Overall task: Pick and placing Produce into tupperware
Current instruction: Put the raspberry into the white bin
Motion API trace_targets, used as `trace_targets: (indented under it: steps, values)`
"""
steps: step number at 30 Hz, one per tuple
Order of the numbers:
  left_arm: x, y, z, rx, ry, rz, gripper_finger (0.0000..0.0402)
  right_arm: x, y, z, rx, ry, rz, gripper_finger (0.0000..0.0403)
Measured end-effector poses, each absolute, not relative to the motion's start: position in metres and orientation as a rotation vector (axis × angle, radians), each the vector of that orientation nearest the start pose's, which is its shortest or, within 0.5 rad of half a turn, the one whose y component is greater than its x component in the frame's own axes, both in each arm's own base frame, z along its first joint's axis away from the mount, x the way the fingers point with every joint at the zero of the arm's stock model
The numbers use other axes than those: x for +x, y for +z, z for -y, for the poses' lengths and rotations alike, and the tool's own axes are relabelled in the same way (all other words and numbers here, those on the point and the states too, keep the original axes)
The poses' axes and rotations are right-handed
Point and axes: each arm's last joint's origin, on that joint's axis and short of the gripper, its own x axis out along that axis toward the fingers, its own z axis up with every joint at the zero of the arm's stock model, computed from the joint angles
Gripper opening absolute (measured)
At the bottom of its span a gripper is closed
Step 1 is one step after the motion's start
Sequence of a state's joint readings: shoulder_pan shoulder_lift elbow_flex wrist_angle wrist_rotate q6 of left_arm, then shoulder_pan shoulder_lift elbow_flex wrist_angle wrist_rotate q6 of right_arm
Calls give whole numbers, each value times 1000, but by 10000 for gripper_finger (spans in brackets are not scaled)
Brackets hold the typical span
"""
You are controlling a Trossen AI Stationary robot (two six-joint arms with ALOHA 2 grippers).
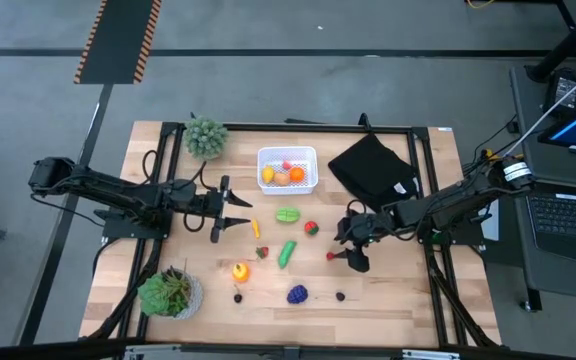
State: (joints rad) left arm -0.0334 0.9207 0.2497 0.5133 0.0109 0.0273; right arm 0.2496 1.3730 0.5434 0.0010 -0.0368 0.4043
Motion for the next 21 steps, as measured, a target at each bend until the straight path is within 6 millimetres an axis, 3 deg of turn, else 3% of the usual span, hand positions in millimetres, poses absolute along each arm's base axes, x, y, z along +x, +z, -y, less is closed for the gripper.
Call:
trace_targets:
  steps: [13, 21]
  values:
    - [185, 193, 5, 34, 7, -161, 194, 239, 117, -61, 246, 13, -1012, 278]
    - [185, 193, 5, 34, 8, -162, 189, 241, 113, -69, 228, 27, -992, 278]
